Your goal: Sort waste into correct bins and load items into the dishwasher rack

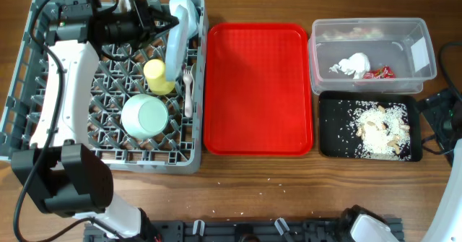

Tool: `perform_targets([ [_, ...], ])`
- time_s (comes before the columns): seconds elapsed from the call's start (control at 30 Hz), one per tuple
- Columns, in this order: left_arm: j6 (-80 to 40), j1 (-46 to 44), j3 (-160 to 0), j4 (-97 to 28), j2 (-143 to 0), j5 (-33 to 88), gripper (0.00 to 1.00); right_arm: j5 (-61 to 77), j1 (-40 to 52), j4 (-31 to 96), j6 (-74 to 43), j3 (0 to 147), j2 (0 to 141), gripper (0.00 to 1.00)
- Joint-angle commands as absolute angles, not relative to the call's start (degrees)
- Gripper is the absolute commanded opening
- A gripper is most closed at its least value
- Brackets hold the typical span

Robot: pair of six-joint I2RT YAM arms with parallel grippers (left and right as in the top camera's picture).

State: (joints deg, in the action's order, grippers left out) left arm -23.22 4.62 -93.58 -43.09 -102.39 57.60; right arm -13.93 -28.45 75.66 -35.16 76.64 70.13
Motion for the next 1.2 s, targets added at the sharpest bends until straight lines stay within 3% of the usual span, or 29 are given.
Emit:
perform_targets([
  [0.0,-26.02,4.67,-93.76,-42.17,-102.45,59.40,0.04,-13.87,-28.58,75.59,-36.05,77.19,70.02,1.00],
  [0.13,-35.73,4.67,-93.78,-35.29,-102.43,65.30,0.04,-13.87,-28.58,75.61,-36.03,77.19,70.02,1.00],
  [0.33,-35.64,3.99,-93.76,-38.59,-102.45,60.20,0.04,-13.87,-28.58,75.59,-36.01,77.19,70.02,1.00],
  [0.5,-33.04,-0.08,-93.76,-48.51,-102.45,39.13,0.04,-13.87,-28.58,75.59,-36.03,77.19,70.02,1.00],
  [0.83,-28.23,-1.76,-93.76,-43.53,-106.13,33.32,0.04,-13.87,-28.58,75.59,-36.03,77.19,70.02,1.00],
  [0.9,-27.38,-1.69,-93.76,-43.00,-106.13,33.30,0.23,-13.87,-28.58,75.59,-36.03,77.19,70.02,1.00],
  [1.0,-27.40,-1.69,-93.78,-39.81,-106.02,33.32,0.40,-13.87,-28.58,75.59,-36.01,77.19,70.02,1.00],
  [1.03,-27.40,-1.58,-93.78,-37.95,-105.62,33.30,0.51,-13.87,-28.58,75.59,-36.03,77.19,70.02,1.00],
  [1.07,-27.40,-1.02,-93.78,-35.94,-104.57,32.88,0.85,-13.87,-28.58,75.59,-36.03,77.19,70.02,1.00],
  [1.1,-27.42,-0.40,-93.78,-35.20,-103.44,31.86,1.00,-13.87,-28.58,75.59,-36.03,77.19,70.02,1.00],
  [1.17,-27.40,0.89,-93.78,-35.09,-99.83,29.78,1.00,-13.87,-28.58,75.59,-36.05,77.19,70.02,1.00],
])
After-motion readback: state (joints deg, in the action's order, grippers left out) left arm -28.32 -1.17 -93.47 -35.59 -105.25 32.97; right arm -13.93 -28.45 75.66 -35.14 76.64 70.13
